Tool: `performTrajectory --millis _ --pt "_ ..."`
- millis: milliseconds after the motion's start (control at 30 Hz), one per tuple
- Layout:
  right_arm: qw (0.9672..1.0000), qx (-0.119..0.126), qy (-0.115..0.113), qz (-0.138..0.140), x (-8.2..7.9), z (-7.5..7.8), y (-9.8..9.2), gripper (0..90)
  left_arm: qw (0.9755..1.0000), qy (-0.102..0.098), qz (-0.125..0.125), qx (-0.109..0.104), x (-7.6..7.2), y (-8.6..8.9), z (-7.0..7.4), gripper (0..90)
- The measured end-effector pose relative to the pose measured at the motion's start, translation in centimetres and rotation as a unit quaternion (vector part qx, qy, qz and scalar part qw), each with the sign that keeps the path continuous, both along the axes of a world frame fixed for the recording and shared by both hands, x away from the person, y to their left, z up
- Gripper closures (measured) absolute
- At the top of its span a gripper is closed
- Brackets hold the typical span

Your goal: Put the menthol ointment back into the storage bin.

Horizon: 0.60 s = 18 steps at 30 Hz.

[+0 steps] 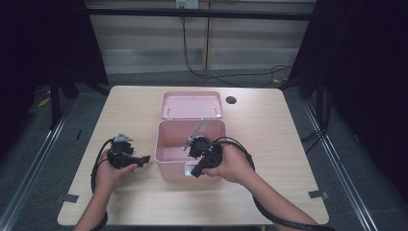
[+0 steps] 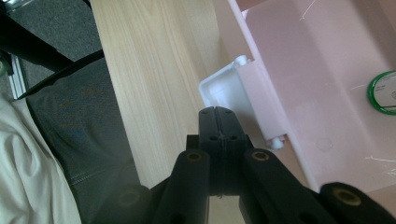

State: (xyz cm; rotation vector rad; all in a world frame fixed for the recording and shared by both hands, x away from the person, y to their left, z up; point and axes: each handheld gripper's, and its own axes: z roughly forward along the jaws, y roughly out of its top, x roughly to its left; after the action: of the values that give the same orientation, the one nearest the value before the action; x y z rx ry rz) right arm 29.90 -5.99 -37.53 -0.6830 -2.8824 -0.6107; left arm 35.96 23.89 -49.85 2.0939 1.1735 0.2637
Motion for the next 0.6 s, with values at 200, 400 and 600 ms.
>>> performTrajectory --millis 200,400,600 --pt "1.0 -0.006 -0.005 0.004 -0.1 0.1 0.2 90.0 0.9998 0.016 -0.008 -0.01 0.2 -0.3 0.7 18.2" --pt "1.0 -0.005 0.0 0.0 -0.2 0.0 0.2 90.0 0.9987 0.039 -0.01 -0.031 1.0 -0.2 2.5 23.3" --pt "0.9999 -0.007 -0.012 0.008 -0.3 0.2 0.2 90.0 0.9979 0.049 -0.007 -0.041 1.5 -0.2 4.3 23.3"
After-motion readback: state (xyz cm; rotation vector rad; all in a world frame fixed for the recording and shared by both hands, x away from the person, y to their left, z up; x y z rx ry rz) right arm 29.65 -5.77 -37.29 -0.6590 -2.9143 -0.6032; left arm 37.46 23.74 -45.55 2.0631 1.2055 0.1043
